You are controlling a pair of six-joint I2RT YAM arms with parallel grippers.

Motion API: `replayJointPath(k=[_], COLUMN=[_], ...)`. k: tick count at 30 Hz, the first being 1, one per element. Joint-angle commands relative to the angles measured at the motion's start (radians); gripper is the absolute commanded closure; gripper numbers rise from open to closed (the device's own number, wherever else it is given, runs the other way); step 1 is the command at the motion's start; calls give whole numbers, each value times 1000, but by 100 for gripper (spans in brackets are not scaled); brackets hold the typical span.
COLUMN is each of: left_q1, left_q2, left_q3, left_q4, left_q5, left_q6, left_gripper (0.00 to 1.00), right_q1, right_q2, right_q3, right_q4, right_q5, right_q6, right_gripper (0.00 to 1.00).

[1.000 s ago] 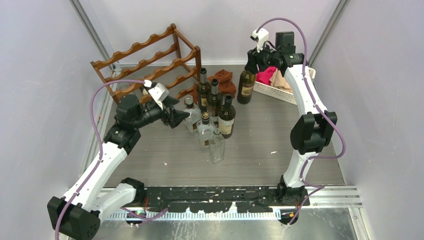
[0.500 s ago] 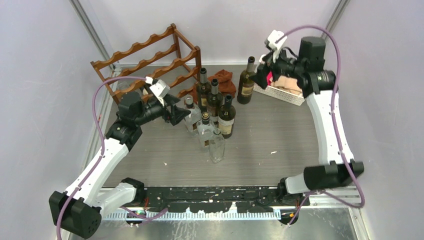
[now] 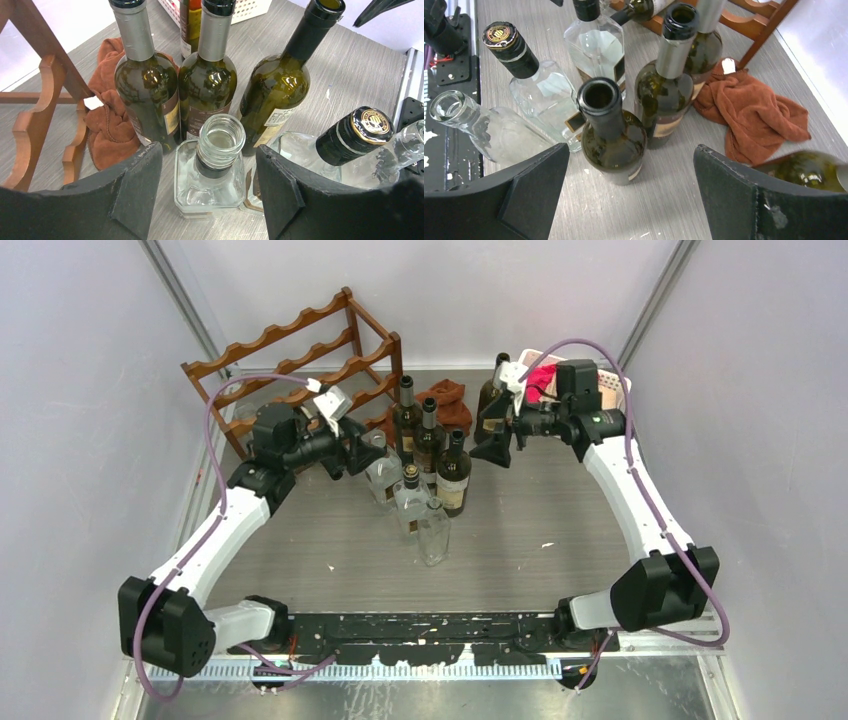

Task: Put the wine bottle on the wine rack
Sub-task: Adjust the wine bottle at the center of the board.

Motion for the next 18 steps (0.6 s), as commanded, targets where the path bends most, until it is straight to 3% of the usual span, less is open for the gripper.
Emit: replayJointPath(k=[1,13,15,18], left_q1=[4,3,3,3], left_q2=[14,97,110,136], left_q3=[42,34,38,48], left_q4=[103,211,212,229], left_q5=[52,106,111,145], left_q6=[11,-44,-45,-49], left_gripper=[32,43,49,66], right_q1=[55,142,149,151], right_q2=[9,80,81,77], right_q3=[-14,-16,-20,-20], right_q4=[185,253,255,253], right_q5=[-18,-55,-55,-51], right_q6=[32,73,71,71], right_gripper=[2,33,39,54])
